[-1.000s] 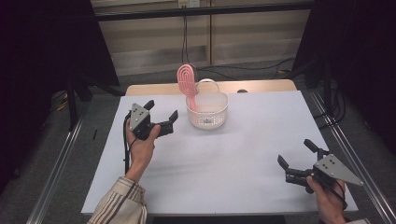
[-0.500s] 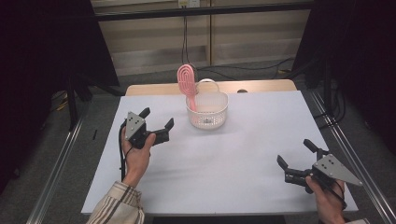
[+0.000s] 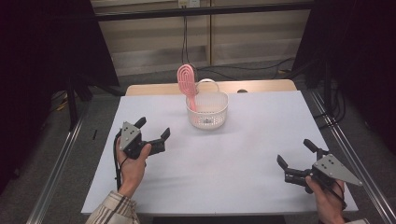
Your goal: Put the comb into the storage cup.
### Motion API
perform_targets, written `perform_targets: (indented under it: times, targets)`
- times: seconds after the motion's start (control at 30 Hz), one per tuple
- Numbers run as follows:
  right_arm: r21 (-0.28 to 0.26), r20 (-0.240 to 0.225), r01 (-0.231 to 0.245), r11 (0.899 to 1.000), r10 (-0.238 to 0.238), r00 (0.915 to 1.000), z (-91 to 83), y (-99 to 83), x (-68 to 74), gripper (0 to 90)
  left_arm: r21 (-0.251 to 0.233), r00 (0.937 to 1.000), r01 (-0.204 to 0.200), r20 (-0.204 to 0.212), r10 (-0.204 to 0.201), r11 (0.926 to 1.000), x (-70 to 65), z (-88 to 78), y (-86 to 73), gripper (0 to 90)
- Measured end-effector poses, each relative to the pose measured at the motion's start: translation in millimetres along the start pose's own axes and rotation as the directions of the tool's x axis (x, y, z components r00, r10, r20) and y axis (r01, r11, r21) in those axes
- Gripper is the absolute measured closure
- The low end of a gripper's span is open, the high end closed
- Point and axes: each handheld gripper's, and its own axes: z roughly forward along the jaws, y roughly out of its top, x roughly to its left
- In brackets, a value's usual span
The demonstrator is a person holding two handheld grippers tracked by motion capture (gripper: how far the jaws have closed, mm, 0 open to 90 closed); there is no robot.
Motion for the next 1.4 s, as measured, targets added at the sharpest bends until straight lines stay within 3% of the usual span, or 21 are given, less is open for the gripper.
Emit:
perform_targets:
  times: [0.1, 0.27, 0.47, 0.53, 0.7, 0.9, 1.1, 1.17, 1.4]
  targets:
    - [0.0, 0.001, 0.001, 1.0, -0.001, 1.0, 0.0, 0.0, -0.2, 0.0, 0.014, 0.9999, 0.012, -0.002, -0.012, 0.9998, 1.7, -5.1, -3.8, 3.0]
    - [0.002, 0.001, 0.001, 1.0, -0.001, 1.0, 0.2, -0.1, 0.0, 0.0, -0.001, 0.9992, 0.034, -0.021, -0.034, 0.9994, 1.6, -13.8, -10.3, 2.9]
    - [-0.001, -0.001, 0.003, 1.0, -0.003, 1.0, 0.3, 0.1, 0.4, 0.0, -0.011, 0.9989, 0.034, -0.032, -0.035, 0.9994, 0.1, -23.0, -12.1, 2.9]
    - [-0.001, 0.0, 0.001, 1.0, -0.001, 1.0, 0.2, 0.1, 0.2, 0.0, -0.009, 0.9982, 0.028, -0.053, -0.029, 0.9996, -1.0, -26.4, -13.0, 2.9]
    - [-0.002, 0.001, 0.0, 1.0, 0.0, 1.0, -0.1, 0.2, 0.1, 0.0, -0.01, 0.9982, 0.046, -0.039, -0.046, 0.9989, -2.4, -31.7, -13.6, 2.9]
    - [0.001, 0.006, 0.0, 1.0, 0.0, 1.0, 0.1, -0.3, 0.1, 0.0, -0.026, 0.9982, 0.038, -0.046, -0.039, 0.999, -1.6, -41.2, -11.8, 2.9]
    - [0.003, 0.014, -0.002, 1.0, 0.002, 0.9999, 0.3, -0.2, -0.1, 0.0, 0.0, 0.9978, 0.031, -0.059, -0.031, 0.9995, -1.3, -52.2, -22.8, 2.9]
    - [0.005, 0.013, 0.004, 1.0, -0.004, 0.9999, 0.3, -0.2, 0.0, 0.0, 0.006, 0.9959, 0.061, -0.067, -0.061, 0.9981, -0.4, -55.6, -27.2, 2.9]
    - [0.006, 0.012, 0.002, 1.0, -0.003, 0.9999, 0.1, -0.3, 0.0, 0.0, 0.007, 0.9949, 0.039, -0.093, -0.039, 0.9992, -4.0, -70.0, -32.8, 2.9]
